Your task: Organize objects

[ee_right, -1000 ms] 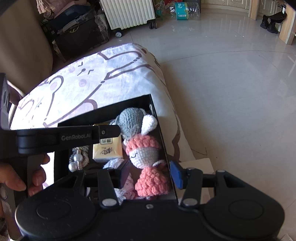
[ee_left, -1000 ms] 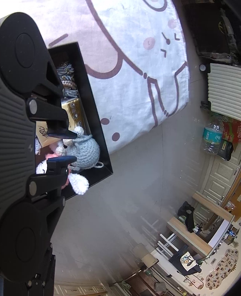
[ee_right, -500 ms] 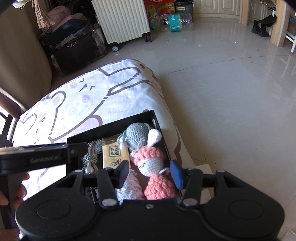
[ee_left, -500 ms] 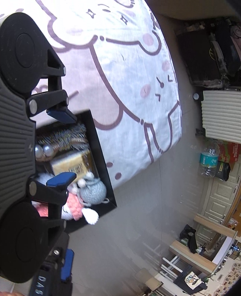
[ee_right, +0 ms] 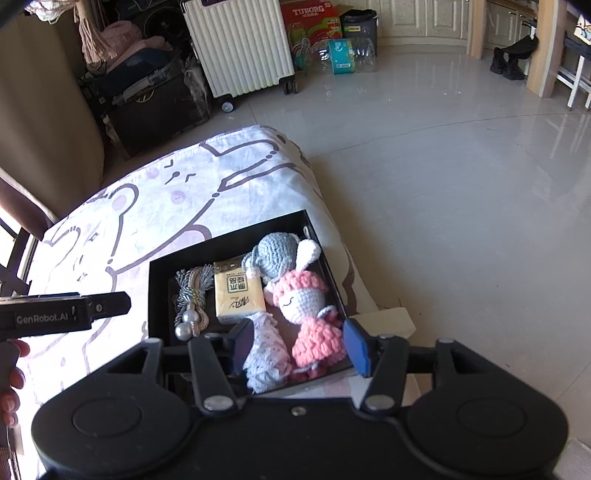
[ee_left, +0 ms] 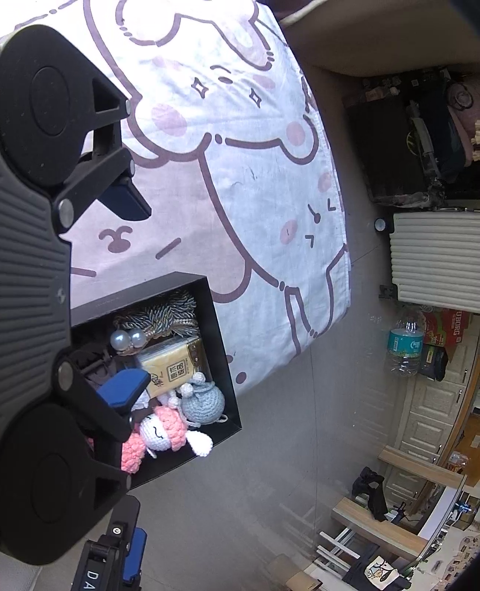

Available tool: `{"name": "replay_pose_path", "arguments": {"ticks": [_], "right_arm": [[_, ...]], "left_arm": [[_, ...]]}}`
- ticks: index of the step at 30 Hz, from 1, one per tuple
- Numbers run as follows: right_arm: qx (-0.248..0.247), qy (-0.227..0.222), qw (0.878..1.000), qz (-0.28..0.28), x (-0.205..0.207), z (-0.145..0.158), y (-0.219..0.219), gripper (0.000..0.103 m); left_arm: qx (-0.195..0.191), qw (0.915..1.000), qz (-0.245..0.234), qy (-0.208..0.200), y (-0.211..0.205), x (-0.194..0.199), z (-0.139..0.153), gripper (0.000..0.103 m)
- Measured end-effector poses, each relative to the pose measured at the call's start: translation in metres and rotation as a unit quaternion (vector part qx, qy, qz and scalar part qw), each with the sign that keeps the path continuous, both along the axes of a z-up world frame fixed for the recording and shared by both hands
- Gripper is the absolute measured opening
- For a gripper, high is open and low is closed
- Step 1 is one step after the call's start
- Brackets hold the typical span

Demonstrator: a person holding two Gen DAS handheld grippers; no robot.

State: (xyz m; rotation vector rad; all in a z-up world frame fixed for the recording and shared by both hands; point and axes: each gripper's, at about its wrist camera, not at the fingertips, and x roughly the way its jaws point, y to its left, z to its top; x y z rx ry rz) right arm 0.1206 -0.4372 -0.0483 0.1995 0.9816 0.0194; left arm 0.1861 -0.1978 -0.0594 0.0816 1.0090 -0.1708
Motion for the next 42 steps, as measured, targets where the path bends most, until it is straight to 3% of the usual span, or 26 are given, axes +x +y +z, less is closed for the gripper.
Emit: {"name": "replay_pose_path", "arguments": {"ticks": [7,12,18,30,42], "right_arm": [[-0.026,-0.009,1.000,-0.001,-0.019,0.013,0.010,0.069],[-0.036,-0.013,0.999,-0.009,-0.030,0.018,0.009,0.076],[-0.051,-0.015,0.998,-0.012,-0.039,0.019,0.012,0.096],[-0.067,-0.011,0.998,-0.020,-0.049,0.015,0.012,0.103],[-0.075,-0.004,0.997,-0.027,-0.052,0.011,0.010,0.103]], "left_arm": [[0.011,0.9999,0.008,-0.005,0.004,-0.024,0.010,0.102],[0.009,0.9999,0.006,-0.011,0.006,-0.037,0.015,0.103],[0.017,0.9998,0.006,-0.006,0.007,-0.047,0.012,0.103],[0.036,0.9994,0.003,-0.004,0.008,-0.054,0.008,0.103],[0.043,0.9991,0.000,-0.001,0.006,-0.056,0.005,0.103]]}}
